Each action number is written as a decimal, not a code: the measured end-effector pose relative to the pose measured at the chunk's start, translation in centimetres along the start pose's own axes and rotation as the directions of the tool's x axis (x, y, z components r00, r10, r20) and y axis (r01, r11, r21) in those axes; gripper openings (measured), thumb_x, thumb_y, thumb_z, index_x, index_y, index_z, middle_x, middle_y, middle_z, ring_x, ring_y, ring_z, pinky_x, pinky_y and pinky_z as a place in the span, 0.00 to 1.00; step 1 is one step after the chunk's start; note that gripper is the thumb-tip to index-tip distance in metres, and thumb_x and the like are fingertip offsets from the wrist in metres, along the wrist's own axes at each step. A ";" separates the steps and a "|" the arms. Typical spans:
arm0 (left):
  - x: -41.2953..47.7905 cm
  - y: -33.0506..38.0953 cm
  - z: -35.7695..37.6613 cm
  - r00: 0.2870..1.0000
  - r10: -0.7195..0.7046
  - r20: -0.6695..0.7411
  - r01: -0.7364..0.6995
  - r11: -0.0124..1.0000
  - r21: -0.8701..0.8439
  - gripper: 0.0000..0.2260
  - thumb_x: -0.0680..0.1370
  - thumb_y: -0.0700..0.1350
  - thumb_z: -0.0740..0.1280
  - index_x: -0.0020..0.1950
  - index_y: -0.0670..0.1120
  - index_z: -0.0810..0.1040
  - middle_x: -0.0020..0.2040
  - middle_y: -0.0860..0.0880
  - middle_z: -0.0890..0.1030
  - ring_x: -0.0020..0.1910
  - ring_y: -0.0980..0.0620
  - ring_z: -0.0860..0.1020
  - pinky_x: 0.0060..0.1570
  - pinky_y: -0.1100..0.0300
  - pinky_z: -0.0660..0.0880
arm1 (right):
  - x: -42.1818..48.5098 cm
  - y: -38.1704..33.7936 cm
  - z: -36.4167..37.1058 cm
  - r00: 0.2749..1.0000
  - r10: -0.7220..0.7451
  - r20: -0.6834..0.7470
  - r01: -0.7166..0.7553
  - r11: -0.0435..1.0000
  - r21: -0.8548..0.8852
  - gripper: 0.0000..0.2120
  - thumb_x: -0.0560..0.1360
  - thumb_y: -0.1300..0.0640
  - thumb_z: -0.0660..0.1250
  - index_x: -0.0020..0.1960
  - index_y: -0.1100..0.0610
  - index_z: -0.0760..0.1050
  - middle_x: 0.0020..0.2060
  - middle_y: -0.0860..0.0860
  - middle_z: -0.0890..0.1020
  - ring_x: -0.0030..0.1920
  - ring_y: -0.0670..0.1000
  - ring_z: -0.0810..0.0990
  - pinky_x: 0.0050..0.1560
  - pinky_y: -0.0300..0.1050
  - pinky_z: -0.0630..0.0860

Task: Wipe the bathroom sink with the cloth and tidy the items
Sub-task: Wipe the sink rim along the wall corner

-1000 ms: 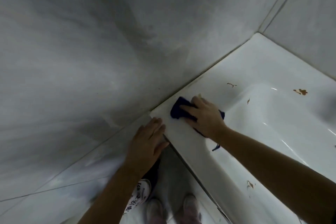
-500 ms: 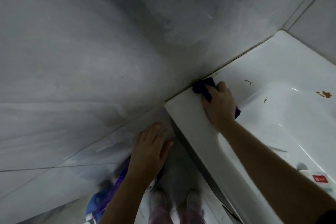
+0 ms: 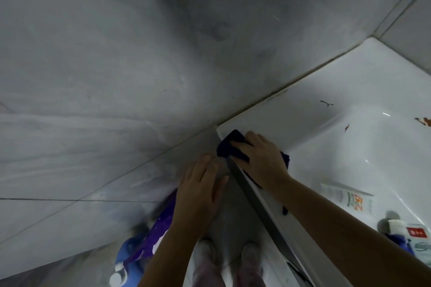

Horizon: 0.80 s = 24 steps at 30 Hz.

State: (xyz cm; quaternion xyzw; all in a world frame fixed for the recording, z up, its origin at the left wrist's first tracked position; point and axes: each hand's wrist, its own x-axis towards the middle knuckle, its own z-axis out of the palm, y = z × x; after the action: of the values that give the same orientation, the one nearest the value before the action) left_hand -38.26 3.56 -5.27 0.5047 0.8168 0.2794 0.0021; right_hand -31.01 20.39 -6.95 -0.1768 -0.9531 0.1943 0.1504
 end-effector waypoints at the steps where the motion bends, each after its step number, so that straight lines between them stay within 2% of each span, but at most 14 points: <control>1: 0.2 -0.1 0.1 1.000 -0.007 -0.008 0.007 1.000 0.004 0.20 0.81 0.56 0.50 0.60 0.43 0.72 0.59 0.41 0.77 0.57 0.48 0.72 0.55 0.54 0.72 | 1.6 -0.2 0.5 1.000 0.007 -0.013 -0.007 1.000 -0.009 0.14 0.68 0.53 0.67 0.50 0.57 0.80 0.39 0.56 0.77 0.33 0.57 0.75 0.31 0.44 0.71; 4: 1.3 -0.1 0.3 0.999 0.010 -0.046 -0.009 1.000 0.028 0.20 0.81 0.56 0.49 0.60 0.43 0.72 0.59 0.41 0.77 0.57 0.48 0.72 0.56 0.54 0.71 | 3.8 -0.1 1.2 0.999 -0.046 -0.024 0.046 0.999 -0.008 0.15 0.70 0.52 0.64 0.51 0.58 0.80 0.40 0.58 0.78 0.34 0.57 0.76 0.31 0.45 0.73; 6: 2.5 0.0 0.8 0.998 0.052 -0.046 -0.050 0.998 0.035 0.20 0.82 0.55 0.49 0.61 0.44 0.71 0.59 0.41 0.77 0.58 0.48 0.72 0.57 0.54 0.71 | 3.3 2.4 0.1 0.997 -0.064 -0.034 0.062 0.996 -0.062 0.16 0.71 0.50 0.61 0.51 0.59 0.80 0.39 0.59 0.78 0.33 0.57 0.75 0.30 0.44 0.72; 8: 4.1 0.2 2.0 0.993 0.115 -0.010 -0.115 0.992 0.055 0.20 0.82 0.53 0.51 0.60 0.42 0.74 0.60 0.41 0.77 0.59 0.47 0.72 0.57 0.55 0.70 | 3.4 6.9 -2.7 0.988 0.080 -0.129 -0.096 0.988 -0.124 0.16 0.73 0.51 0.61 0.52 0.59 0.79 0.39 0.60 0.76 0.34 0.59 0.75 0.32 0.45 0.70; 9: 4.9 0.3 2.7 0.988 0.152 0.014 -0.153 0.986 0.073 0.19 0.81 0.52 0.54 0.60 0.41 0.76 0.61 0.41 0.77 0.60 0.47 0.72 0.57 0.54 0.69 | 3.9 9.6 -4.2 0.956 0.209 -0.204 -0.241 0.959 -0.148 0.15 0.74 0.52 0.63 0.54 0.59 0.79 0.40 0.61 0.76 0.37 0.61 0.76 0.34 0.45 0.68; 11: 6.6 0.1 4.3 0.977 0.204 0.065 -0.210 0.971 0.115 0.19 0.77 0.50 0.58 0.59 0.40 0.77 0.61 0.42 0.77 0.60 0.47 0.71 0.57 0.51 0.69 | 4.9 14.0 -6.6 0.848 0.444 -0.290 -0.497 0.855 -0.144 0.15 0.75 0.53 0.64 0.59 0.59 0.76 0.46 0.62 0.75 0.45 0.63 0.75 0.39 0.47 0.67; 13: 8.1 -0.6 5.4 0.973 0.206 0.103 -0.219 0.966 0.138 0.19 0.76 0.50 0.58 0.59 0.40 0.78 0.61 0.42 0.78 0.60 0.48 0.70 0.57 0.50 0.71 | 5.1 14.5 -6.8 0.805 0.500 -0.318 -0.562 0.816 -0.139 0.17 0.76 0.53 0.63 0.61 0.60 0.75 0.49 0.62 0.74 0.48 0.63 0.74 0.42 0.48 0.68; 15: 8.4 -1.3 6.0 0.973 0.192 0.128 -0.208 0.970 0.128 0.20 0.77 0.51 0.57 0.60 0.41 0.78 0.62 0.43 0.77 0.61 0.48 0.70 0.57 0.52 0.72 | 4.3 11.5 -5.0 0.882 0.383 -0.274 -0.428 0.895 -0.127 0.16 0.74 0.53 0.62 0.57 0.60 0.77 0.44 0.62 0.75 0.42 0.62 0.75 0.39 0.47 0.68; 17: 8.0 -1.7 6.2 0.970 0.202 0.134 -0.216 0.971 0.101 0.21 0.80 0.52 0.54 0.61 0.40 0.77 0.63 0.43 0.76 0.62 0.49 0.70 0.60 0.55 0.67 | 2.4 7.8 -3.1 0.975 0.153 -0.161 -0.169 0.981 -0.092 0.18 0.72 0.50 0.59 0.52 0.59 0.79 0.38 0.58 0.75 0.35 0.58 0.75 0.34 0.43 0.66; 19: 8.0 -1.8 6.2 0.967 0.212 0.139 -0.226 0.970 0.088 0.23 0.81 0.54 0.51 0.62 0.40 0.76 0.64 0.43 0.76 0.63 0.49 0.69 0.62 0.58 0.63 | 1.9 7.7 -3.2 0.999 -0.002 -0.036 -0.001 0.997 -0.073 0.17 0.71 0.50 0.59 0.51 0.58 0.80 0.37 0.57 0.76 0.32 0.56 0.74 0.32 0.41 0.66; 20: 8.1 -1.8 6.2 0.967 0.212 0.144 -0.226 0.970 0.087 0.24 0.81 0.55 0.50 0.63 0.40 0.76 0.64 0.44 0.76 0.64 0.49 0.69 0.62 0.58 0.63 | 2.6 9.3 -3.9 0.999 -0.019 -0.027 0.017 0.996 -0.089 0.16 0.72 0.50 0.60 0.52 0.58 0.80 0.37 0.58 0.76 0.32 0.57 0.75 0.32 0.42 0.68; 21: 8.1 -1.8 6.3 0.967 0.209 0.146 -0.224 0.970 0.092 0.24 0.81 0.55 0.50 0.63 0.40 0.76 0.64 0.44 0.76 0.64 0.50 0.69 0.62 0.57 0.64 | 3.6 11.4 -4.9 0.997 0.043 -0.060 -0.050 0.991 -0.124 0.15 0.72 0.52 0.62 0.54 0.57 0.79 0.38 0.59 0.76 0.35 0.59 0.76 0.33 0.45 0.71; 22: 8.2 -1.8 6.3 0.968 0.206 0.146 -0.221 0.970 0.099 0.24 0.81 0.55 0.50 0.62 0.40 0.76 0.63 0.44 0.76 0.64 0.49 0.69 0.62 0.57 0.64 | 4.7 13.9 -6.0 0.976 0.166 -0.143 -0.189 0.967 -0.170 0.14 0.73 0.53 0.63 0.56 0.56 0.78 0.41 0.61 0.76 0.39 0.61 0.76 0.36 0.48 0.72; 24: 8.3 -1.6 6.2 0.965 0.214 0.153 -0.231 0.967 0.106 0.24 0.81 0.55 0.51 0.62 0.40 0.76 0.63 0.43 0.76 0.64 0.49 0.69 0.62 0.56 0.65 | 6.0 18.6 -8.2 0.859 0.423 -0.289 -0.484 0.856 -0.183 0.16 0.75 0.53 0.64 0.61 0.56 0.75 0.48 0.62 0.75 0.47 0.63 0.74 0.43 0.51 0.71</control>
State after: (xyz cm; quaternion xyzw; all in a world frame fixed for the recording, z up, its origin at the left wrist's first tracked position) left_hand -41.92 12.69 -8.89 0.6108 0.7684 0.1910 -0.0030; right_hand -28.28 41.41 -6.26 -0.4372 -0.8754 0.0807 0.1898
